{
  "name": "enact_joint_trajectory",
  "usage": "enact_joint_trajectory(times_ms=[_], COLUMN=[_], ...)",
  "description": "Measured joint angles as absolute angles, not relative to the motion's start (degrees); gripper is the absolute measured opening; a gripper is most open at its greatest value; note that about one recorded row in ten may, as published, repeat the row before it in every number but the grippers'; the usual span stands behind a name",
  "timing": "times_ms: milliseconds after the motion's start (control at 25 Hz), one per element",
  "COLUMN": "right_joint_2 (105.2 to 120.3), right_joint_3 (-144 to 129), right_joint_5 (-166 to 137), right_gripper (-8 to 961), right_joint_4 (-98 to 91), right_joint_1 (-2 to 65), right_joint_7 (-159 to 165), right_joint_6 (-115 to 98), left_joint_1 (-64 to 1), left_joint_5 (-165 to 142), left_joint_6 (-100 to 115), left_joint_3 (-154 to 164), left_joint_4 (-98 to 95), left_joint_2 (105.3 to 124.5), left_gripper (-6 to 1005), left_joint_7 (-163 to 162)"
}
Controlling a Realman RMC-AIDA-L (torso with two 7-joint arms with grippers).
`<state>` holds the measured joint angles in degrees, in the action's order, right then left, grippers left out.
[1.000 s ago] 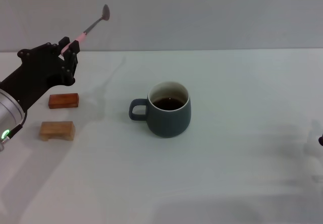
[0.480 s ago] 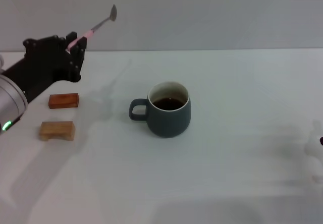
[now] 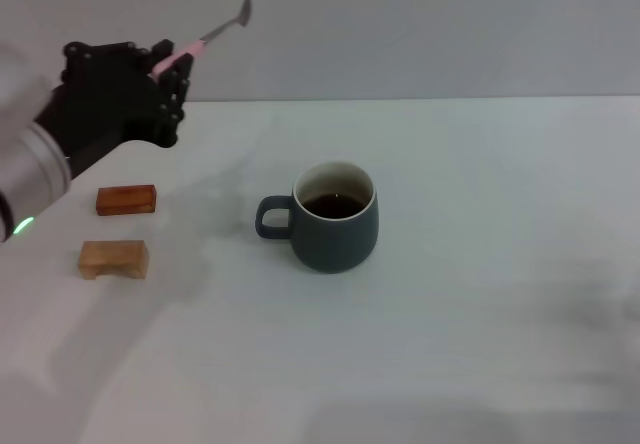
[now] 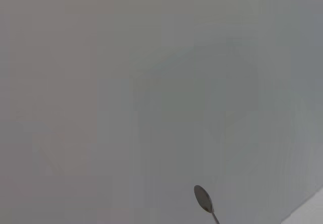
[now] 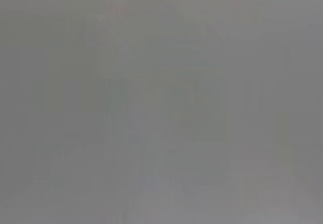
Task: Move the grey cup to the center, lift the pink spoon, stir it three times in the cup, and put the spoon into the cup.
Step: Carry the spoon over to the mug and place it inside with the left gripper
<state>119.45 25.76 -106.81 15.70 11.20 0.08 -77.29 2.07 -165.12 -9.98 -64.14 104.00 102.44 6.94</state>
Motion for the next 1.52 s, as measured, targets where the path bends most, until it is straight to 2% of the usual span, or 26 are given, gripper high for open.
enact_joint_trajectory(times_ms=[40, 200, 400, 920, 1040, 1160, 1200, 1240, 1360, 1400, 1520], right_joint_2=[119.45, 119.38, 119.38, 119.35, 119.35, 119.35, 119.35, 119.35, 119.35, 119.35, 119.35], right_joint_3=[25.76, 25.75, 25.75, 26.05, 26.41, 26.43, 26.46, 26.48, 26.53, 26.54, 26.54], right_joint_5=[-106.81, -105.69, -105.62, -105.53, -105.47, -105.45, -105.45, -105.45, -105.45, -105.45, -105.29], right_gripper=[-1, -1, -1, 0, 0, 0, 0, 0, -1, -1, -1], right_joint_4=[15.70, 15.63, 15.55, 15.46, 15.41, 15.39, 15.38, 15.38, 15.38, 15.39, 15.41], right_joint_1=[11.20, 10.01, 9.27, 8.97, 8.81, 8.69, 8.60, 8.56, 8.50, 8.49, 8.44], right_joint_7=[0.08, 0.05, 0.06, 0.20, 0.20, 0.34, 0.35, 0.35, 0.36, 0.37, 0.37], right_joint_6=[-77.29, -78.46, -79.00, -79.55, -79.67, -79.68, -79.68, -79.68, -79.68, -79.68, -79.68], left_joint_1=[2.07, 1.03, -0.39, -3.07, -3.64, -3.58, -3.36, -3.36, -3.32, -3.57, -3.87], left_joint_5=[-165.12, -165.00, -164.70, -161.59, -155.79, -150.40, -147.84, -147.84, -144.51, -141.81, -140.02], left_joint_6=[-9.98, -14.08, -17.51, -23.88, -28.16, -31.95, -35.17, -35.17, -39.89, -42.02, -43.46], left_joint_3=[-64.14, -65.08, -65.17, -66.13, -68.71, -72.21, -74.77, -74.77, -78.28, -80.03, -81.05], left_joint_4=[104.00, 105.09, 105.78, 109.42, 110.23, 110.16, 110.09, 110.09, 110.09, 110.26, 110.72], left_joint_2=[102.44, 104.38, 105.47, 106.17, 108.07, 111.30, 114.16, 114.16, 117.20, 117.60, 117.22], left_gripper=[138, 138, 138, 138, 138, 138, 138, 138, 139, 139, 139], left_joint_7=[6.94, 11.05, 14.16, 20.83, 28.52, 37.06, 42.97, 42.97, 49.61, 51.91, 52.48])
